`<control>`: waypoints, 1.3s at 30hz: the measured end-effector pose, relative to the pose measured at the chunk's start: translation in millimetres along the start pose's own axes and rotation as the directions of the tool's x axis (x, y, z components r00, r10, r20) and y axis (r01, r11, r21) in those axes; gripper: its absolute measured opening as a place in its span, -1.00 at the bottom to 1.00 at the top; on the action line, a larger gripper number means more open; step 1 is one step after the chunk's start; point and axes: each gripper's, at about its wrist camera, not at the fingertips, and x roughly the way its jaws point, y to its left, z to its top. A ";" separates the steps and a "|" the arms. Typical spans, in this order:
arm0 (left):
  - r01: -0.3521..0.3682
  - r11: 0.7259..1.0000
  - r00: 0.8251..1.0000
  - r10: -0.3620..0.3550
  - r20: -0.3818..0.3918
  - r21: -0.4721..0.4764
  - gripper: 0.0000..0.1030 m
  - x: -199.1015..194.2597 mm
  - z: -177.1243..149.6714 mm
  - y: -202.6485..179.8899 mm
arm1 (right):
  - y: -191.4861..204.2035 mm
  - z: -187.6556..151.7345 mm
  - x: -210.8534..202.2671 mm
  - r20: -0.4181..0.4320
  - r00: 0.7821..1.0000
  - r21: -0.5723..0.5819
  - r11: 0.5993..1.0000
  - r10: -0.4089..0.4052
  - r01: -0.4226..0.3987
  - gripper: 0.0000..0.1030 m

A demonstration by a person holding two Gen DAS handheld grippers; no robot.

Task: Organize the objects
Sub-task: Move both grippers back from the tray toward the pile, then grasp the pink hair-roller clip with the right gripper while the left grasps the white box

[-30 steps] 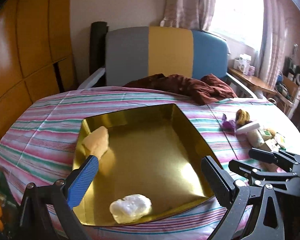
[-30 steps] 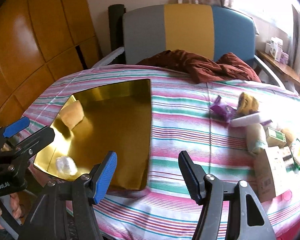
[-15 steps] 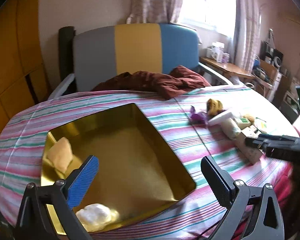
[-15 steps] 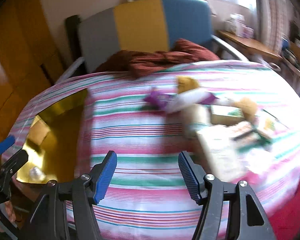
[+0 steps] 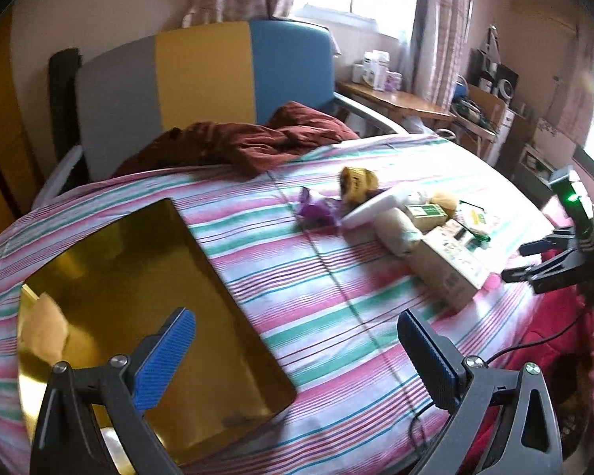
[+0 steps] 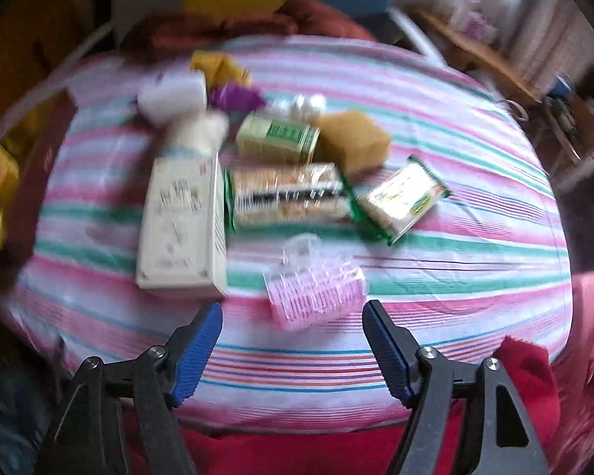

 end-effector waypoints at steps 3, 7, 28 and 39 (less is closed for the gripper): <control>0.031 0.999 0.999 -0.030 -0.020 0.011 0.99 9.2 7.4 -11.9 | -5.1 4.7 13.0 -0.035 0.999 -0.031 1.000 0.000 -0.001 0.45; 0.072 0.997 0.996 -0.071 -0.045 0.031 0.99 24.1 17.7 -33.7 | -10.0 10.9 22.9 -0.064 0.998 -0.060 0.998 -0.001 -0.003 0.45; 0.245 0.968 0.933 -0.251 -0.258 -0.053 0.97 131.5 52.3 -143.2 | -56.9 -5.6 -17.5 0.162 0.986 0.245 0.966 0.044 -0.084 0.32; 0.190 0.975 0.909 -0.218 -0.356 -0.113 0.44 181.0 51.2 -163.9 | -72.7 -6.7 -9.0 0.206 0.975 0.300 0.944 0.078 -0.139 0.32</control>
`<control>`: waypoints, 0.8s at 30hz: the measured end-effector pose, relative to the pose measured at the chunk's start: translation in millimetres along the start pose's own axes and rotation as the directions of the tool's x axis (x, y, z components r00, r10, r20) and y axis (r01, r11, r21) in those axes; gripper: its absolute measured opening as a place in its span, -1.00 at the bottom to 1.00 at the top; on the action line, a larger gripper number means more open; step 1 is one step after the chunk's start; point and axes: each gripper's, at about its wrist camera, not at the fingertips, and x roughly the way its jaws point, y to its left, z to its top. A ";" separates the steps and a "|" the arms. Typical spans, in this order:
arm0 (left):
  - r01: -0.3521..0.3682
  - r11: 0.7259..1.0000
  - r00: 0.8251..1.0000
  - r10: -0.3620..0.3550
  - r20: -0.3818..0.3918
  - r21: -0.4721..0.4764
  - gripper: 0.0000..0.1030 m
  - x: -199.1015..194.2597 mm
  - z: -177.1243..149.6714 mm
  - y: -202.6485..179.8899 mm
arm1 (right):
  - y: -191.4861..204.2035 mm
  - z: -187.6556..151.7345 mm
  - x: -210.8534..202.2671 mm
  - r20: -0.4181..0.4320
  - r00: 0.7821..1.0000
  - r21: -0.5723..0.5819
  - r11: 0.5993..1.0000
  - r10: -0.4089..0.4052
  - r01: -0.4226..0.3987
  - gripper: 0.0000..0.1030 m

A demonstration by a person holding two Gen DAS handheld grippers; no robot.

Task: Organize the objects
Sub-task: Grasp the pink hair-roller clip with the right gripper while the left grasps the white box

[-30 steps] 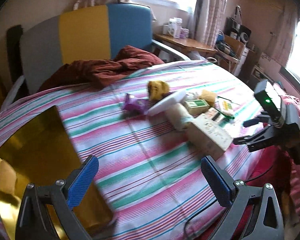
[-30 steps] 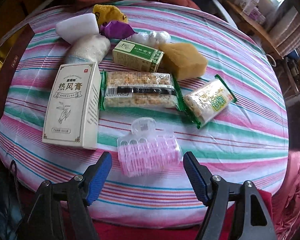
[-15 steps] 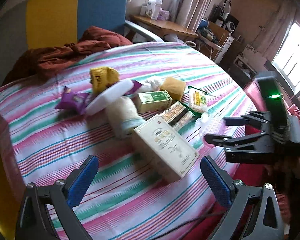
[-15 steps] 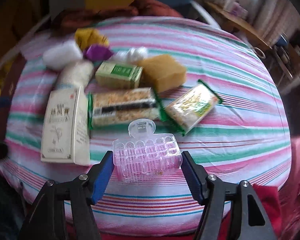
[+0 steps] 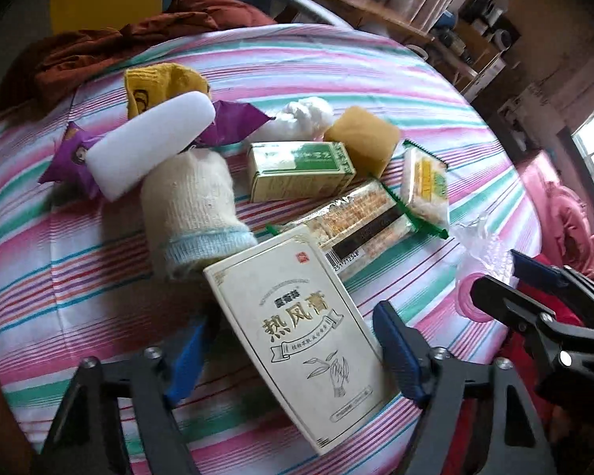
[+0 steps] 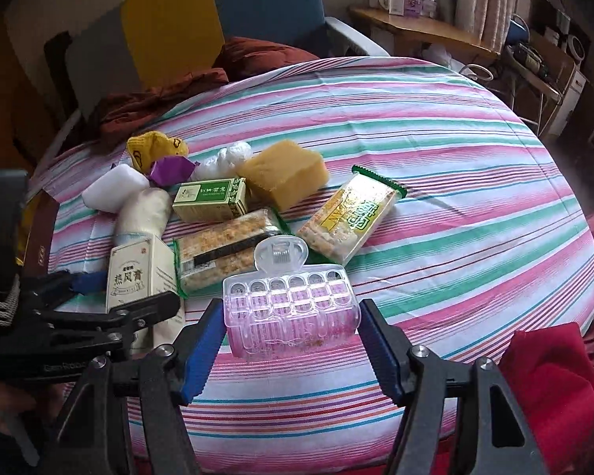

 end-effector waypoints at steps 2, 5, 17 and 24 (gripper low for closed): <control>0.023 0.999 1.000 -0.024 0.018 0.025 0.34 -5.3 -6.0 3.6 | -0.7 0.3 0.1 0.004 1.000 0.004 1.000 0.001 -0.001 0.32; 0.027 0.997 0.999 -0.030 0.039 0.076 0.19 -16.8 -16.9 9.1 | 0.0 0.5 0.8 0.003 1.000 0.003 1.000 -0.003 0.003 0.32; 0.015 0.990 0.996 -0.028 0.088 0.140 0.05 -57.3 -62.6 44.8 | 4.9 1.0 1.7 0.001 0.999 -0.017 0.998 -0.053 0.053 0.32; 0.027 0.994 0.985 -0.045 0.166 0.108 0.05 -96.4 -76.9 68.8 | 32.0 -0.2 -5.2 0.019 0.999 -0.044 0.998 -0.034 0.035 0.32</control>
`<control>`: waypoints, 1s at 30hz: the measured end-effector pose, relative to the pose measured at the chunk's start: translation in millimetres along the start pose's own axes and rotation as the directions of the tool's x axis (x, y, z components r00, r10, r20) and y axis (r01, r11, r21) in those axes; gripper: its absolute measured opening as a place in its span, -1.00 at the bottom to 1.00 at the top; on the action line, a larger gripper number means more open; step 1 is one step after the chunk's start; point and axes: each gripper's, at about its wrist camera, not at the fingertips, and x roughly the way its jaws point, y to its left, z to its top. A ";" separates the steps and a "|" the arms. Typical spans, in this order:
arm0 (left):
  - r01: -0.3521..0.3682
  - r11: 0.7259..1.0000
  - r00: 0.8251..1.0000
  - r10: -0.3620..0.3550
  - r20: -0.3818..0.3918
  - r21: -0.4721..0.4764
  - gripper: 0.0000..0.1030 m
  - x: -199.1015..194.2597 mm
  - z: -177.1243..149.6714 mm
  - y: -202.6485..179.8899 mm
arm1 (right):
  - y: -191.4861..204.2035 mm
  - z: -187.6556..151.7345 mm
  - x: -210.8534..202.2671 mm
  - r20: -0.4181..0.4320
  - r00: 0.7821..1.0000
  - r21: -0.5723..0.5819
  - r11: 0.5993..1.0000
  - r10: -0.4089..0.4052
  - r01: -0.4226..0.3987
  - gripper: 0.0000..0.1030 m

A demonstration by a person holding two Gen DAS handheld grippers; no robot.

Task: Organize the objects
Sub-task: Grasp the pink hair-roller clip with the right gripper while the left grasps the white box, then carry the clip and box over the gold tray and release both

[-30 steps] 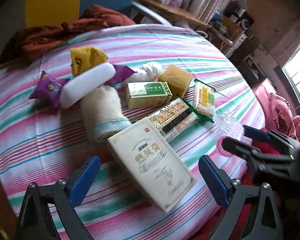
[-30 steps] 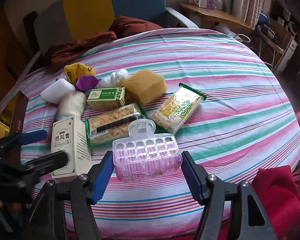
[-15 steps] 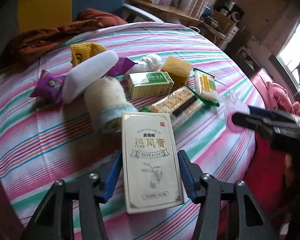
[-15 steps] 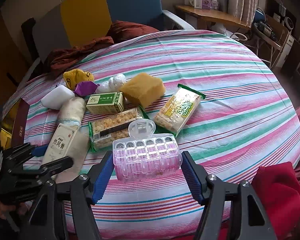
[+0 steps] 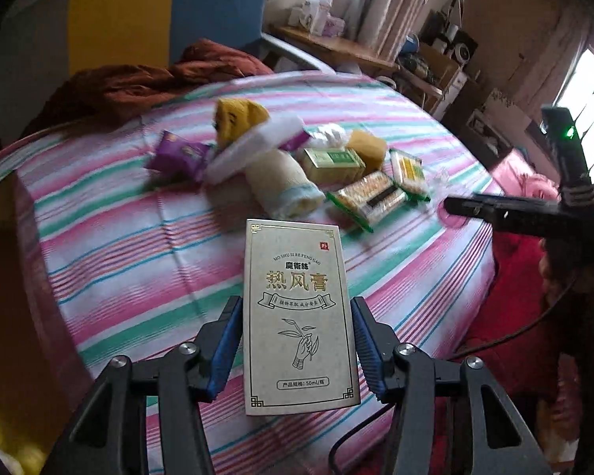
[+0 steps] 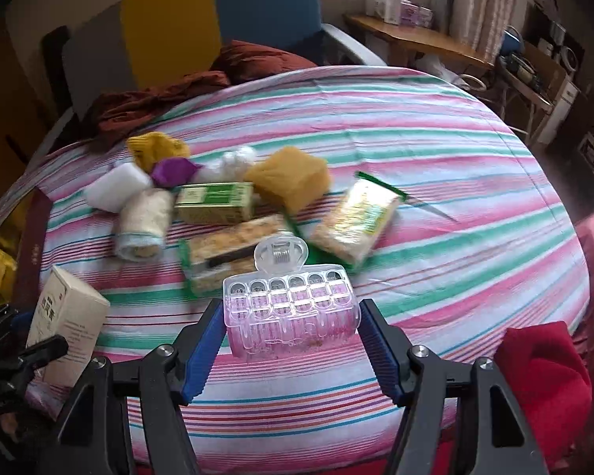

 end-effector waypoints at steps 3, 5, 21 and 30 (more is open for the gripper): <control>0.000 0.999 0.999 0.002 0.048 -0.036 0.05 -25.7 -1.7 16.0 | 31.3 3.7 -4.2 0.013 0.999 -0.048 0.998 0.046 -0.046 0.32; -0.006 0.997 0.996 0.013 0.087 -0.078 0.05 -48.6 -4.0 33.6 | 57.1 6.0 -8.5 0.025 0.995 -0.087 0.992 0.099 -0.096 0.32; -0.247 0.880 0.916 0.349 0.199 -0.407 0.05 -167.6 -60.3 204.0 | 310.4 -20.0 -22.0 -0.054 0.904 -0.493 0.776 0.424 -0.393 0.32; -0.321 0.799 0.894 0.433 0.116 -0.509 0.07 -168.3 -99.3 262.0 | 362.4 -36.7 21.1 -0.156 0.924 -0.540 0.753 0.350 -0.376 0.33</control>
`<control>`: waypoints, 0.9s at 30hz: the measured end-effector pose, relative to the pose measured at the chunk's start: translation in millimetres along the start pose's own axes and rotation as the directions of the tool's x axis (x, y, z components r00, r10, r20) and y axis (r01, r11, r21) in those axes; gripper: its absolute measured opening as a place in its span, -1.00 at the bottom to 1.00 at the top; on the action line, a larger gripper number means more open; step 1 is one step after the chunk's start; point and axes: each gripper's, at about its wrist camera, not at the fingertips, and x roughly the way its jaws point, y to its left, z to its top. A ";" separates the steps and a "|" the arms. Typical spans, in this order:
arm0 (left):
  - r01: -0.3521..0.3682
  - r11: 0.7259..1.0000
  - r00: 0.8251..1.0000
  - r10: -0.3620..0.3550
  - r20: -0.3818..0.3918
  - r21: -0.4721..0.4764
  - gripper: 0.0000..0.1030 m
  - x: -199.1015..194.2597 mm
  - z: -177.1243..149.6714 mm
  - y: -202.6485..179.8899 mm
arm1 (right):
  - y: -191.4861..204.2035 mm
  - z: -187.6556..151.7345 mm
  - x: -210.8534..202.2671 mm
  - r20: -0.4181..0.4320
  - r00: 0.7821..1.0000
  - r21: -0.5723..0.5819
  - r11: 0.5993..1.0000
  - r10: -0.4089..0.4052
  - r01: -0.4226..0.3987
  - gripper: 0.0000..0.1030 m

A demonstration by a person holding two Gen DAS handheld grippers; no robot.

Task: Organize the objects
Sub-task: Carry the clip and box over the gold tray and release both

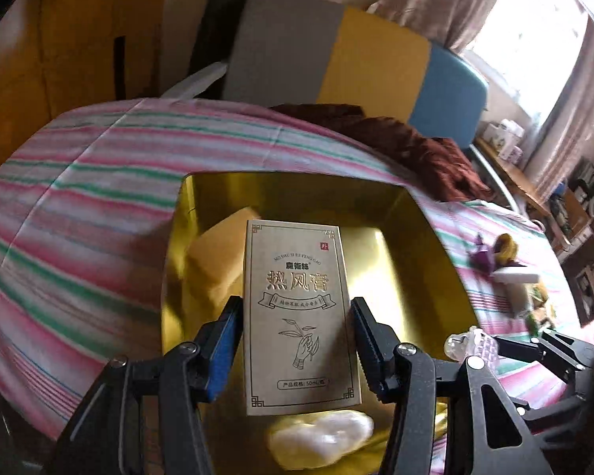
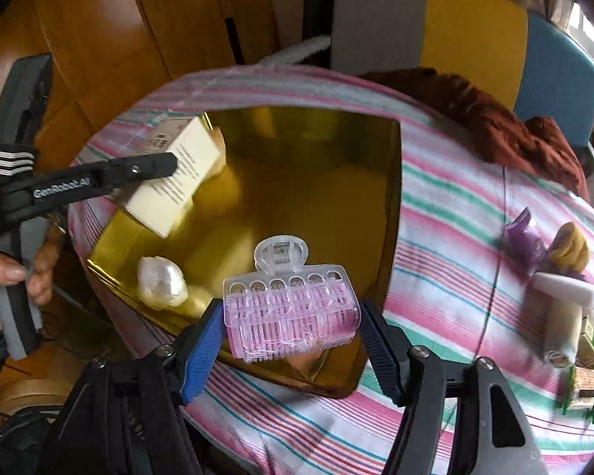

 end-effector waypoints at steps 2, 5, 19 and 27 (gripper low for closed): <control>-0.021 1.000 1.000 0.021 -0.003 -0.015 0.08 2.2 -3.2 7.3 | -0.3 -2.7 4.7 -0.018 1.000 0.005 1.000 -0.012 0.012 0.34; -0.041 0.999 0.999 0.041 0.004 -0.030 0.10 -0.7 -6.3 14.7 | -6.2 -6.4 6.3 -0.030 1.000 0.021 1.000 -0.008 0.009 0.33; -0.050 0.999 0.992 0.052 0.119 -0.014 0.40 -42.7 -8.3 -10.3 | -1.6 -14.1 -19.6 0.077 0.997 0.087 0.996 -0.032 0.025 0.33; -0.109 0.993 0.972 0.095 0.215 0.054 0.69 -68.0 -14.6 -38.6 | 6.9 -8.5 -37.5 0.186 0.979 0.100 0.992 -0.089 0.071 0.33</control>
